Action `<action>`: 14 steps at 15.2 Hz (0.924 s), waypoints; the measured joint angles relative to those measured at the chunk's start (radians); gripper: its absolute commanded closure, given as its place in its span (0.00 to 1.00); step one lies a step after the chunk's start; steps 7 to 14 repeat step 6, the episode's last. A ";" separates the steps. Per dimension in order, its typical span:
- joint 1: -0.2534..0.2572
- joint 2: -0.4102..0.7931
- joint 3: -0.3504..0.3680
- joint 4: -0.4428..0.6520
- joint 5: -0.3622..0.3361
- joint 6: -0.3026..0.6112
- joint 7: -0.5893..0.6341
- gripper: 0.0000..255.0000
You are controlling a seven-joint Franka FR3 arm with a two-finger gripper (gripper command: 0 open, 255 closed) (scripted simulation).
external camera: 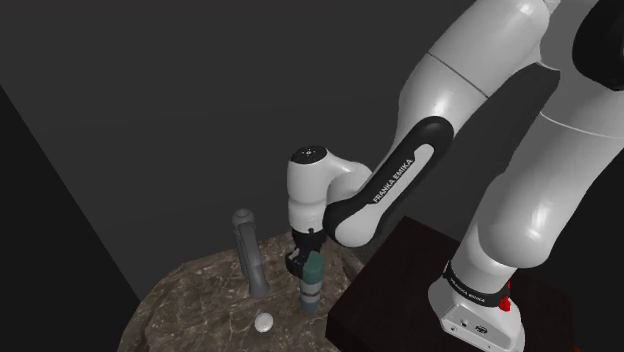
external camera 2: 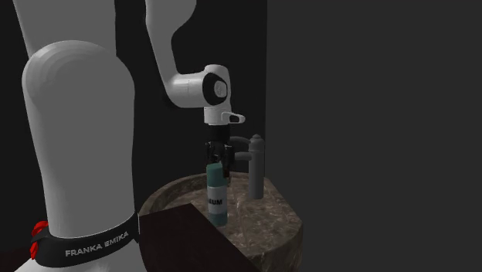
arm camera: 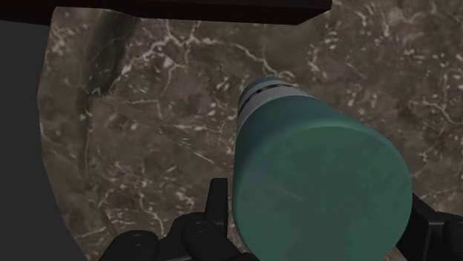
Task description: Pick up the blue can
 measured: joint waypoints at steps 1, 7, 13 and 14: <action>0.003 -0.019 -0.002 0.004 0.019 -0.020 -0.016 1.00; 0.018 -0.092 -0.010 0.016 0.080 -0.098 -0.061 1.00; 0.018 -0.092 -0.010 0.016 0.080 -0.098 -0.061 1.00; 0.018 -0.092 -0.010 0.016 0.080 -0.098 -0.061 1.00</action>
